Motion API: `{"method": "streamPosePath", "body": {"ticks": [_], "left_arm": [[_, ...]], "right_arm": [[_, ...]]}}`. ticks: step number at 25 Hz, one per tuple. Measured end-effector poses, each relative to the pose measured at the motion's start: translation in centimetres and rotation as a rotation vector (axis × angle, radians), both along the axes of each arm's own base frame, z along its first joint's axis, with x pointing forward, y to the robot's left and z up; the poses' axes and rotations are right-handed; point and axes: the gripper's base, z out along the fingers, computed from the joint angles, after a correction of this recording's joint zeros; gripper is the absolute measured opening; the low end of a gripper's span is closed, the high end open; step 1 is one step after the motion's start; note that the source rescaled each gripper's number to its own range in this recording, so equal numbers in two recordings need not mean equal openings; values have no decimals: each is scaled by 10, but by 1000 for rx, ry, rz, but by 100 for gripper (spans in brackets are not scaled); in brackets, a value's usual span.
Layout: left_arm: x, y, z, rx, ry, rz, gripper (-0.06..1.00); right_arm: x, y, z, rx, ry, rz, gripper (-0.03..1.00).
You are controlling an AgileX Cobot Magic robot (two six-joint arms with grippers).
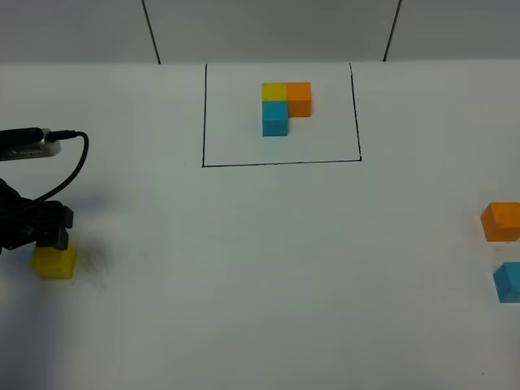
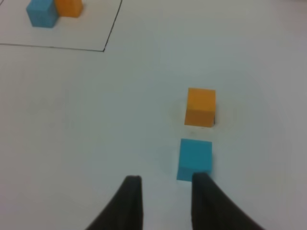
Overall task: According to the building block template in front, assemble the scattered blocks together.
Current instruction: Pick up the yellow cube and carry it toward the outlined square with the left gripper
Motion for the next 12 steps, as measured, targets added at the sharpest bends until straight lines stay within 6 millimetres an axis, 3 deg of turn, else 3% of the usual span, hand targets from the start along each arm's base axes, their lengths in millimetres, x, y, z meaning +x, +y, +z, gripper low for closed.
{"method": "streamPosePath", "body": {"ticks": [12], "left_arm": [[10, 0, -28, 3, 40, -12, 65]], "right_arm": [[0, 0, 0, 0, 0, 0, 0]]}}
